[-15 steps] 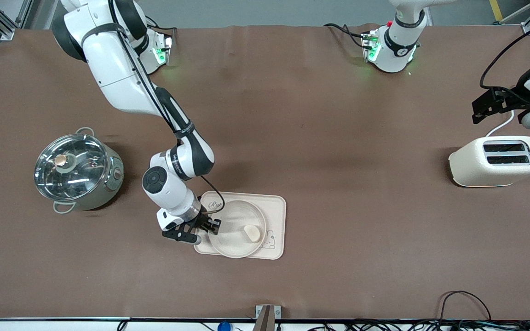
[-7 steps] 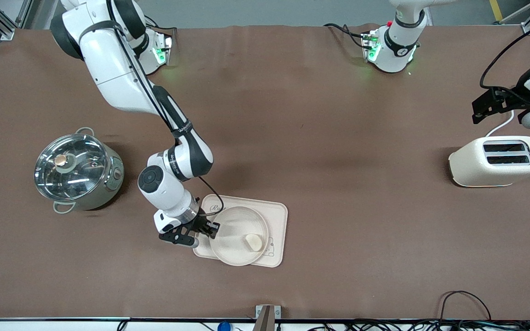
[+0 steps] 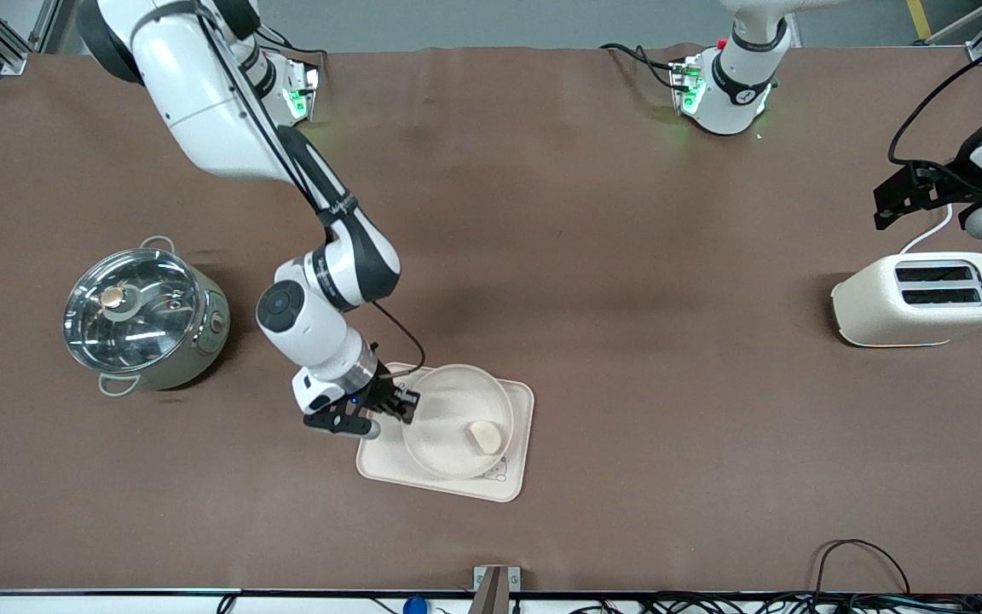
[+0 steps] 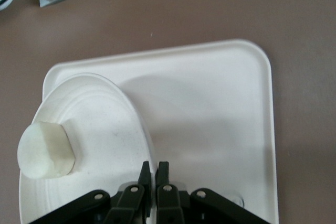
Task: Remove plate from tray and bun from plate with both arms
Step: 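Lift the plate with the bun off the tray with the right gripper, then lower the plate onto the table beside the tray and open the right gripper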
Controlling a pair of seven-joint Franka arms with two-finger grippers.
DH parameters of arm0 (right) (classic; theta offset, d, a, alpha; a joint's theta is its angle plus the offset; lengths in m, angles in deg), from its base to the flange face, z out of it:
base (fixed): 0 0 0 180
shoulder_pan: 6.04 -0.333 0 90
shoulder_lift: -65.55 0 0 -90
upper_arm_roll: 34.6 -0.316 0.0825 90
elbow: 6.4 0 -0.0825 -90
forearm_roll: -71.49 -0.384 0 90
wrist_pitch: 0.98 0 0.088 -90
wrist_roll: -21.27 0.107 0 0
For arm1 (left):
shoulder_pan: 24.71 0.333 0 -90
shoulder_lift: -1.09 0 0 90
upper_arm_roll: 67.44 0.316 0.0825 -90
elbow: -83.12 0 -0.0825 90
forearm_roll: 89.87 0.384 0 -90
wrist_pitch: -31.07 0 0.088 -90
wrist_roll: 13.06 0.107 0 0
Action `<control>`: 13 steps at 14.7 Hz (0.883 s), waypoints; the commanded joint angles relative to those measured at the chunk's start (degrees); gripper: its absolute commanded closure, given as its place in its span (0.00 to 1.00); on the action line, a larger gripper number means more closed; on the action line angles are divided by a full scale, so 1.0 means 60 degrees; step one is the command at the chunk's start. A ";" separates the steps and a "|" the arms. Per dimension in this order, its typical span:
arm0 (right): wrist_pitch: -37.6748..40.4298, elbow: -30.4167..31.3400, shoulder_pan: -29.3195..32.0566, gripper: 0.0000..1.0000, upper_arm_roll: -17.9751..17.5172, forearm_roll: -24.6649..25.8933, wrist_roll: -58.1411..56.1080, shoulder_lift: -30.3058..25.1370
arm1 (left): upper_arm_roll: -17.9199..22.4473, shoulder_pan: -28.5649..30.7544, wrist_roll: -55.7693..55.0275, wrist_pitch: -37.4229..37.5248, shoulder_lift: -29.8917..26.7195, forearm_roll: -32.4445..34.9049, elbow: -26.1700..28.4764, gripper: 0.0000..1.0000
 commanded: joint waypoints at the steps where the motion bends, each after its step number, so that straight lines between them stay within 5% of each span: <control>1: -0.0554 0.2770 0.0109 1.00 -0.0426 -0.0075 0.0001 -0.2016 | -0.0017 0.0000 0.0048 0.0016 0.0043 0.0026 -0.0135 0.00; 7: -0.2032 0.5277 0.0080 1.00 -0.0764 -0.0061 -0.0716 -0.3016 | -0.0017 -0.0029 0.0033 -0.0014 0.0087 0.0026 -0.0120 0.00; 13: -0.3816 0.6566 -0.0665 1.00 -0.1043 -0.0061 -0.0717 -0.3002 | -0.0046 -0.0044 0.0048 0.0016 0.0058 0.0011 -0.0135 0.00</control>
